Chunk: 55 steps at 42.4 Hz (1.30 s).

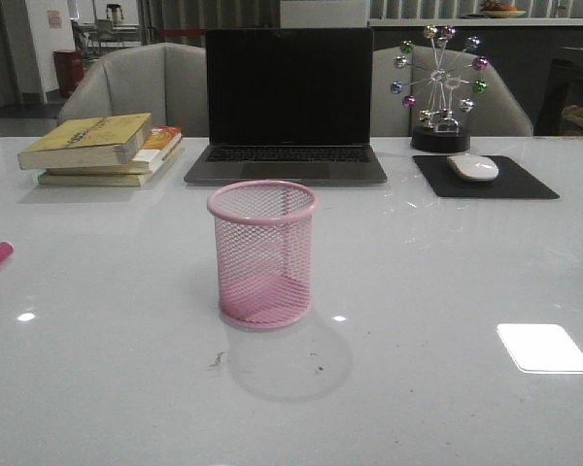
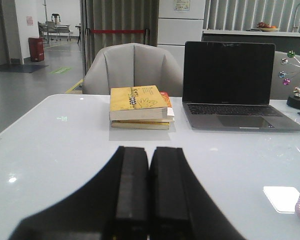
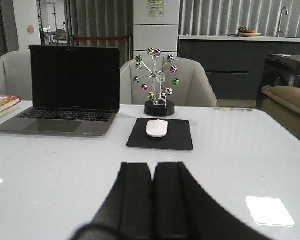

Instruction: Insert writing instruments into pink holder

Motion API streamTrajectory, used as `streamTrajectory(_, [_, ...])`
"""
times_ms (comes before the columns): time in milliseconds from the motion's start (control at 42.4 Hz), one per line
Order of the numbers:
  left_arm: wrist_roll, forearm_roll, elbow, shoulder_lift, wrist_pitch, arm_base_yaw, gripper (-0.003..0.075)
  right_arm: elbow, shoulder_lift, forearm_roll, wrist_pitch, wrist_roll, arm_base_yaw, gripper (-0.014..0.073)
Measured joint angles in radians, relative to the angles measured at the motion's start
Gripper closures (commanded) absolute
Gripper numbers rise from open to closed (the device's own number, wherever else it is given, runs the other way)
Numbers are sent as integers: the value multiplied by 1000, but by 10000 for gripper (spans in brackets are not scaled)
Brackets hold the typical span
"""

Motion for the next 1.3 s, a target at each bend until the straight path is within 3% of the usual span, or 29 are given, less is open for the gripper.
streamTrajectory(566, [0,0,0,0,-5,0,627,0,0,0,0,0,0,537])
streamTrajectory(897, [0,0,-8,0,-134,0,627,-10,0,0,-26,0,0,537])
streamTrajectory(1109, [0,0,-201,6,-27,0,627,-210,2,0,88,0,0,537])
streamTrajectory(1298, [0,0,-412,131,128,0,627,-438,121,0,231,0,0,537])
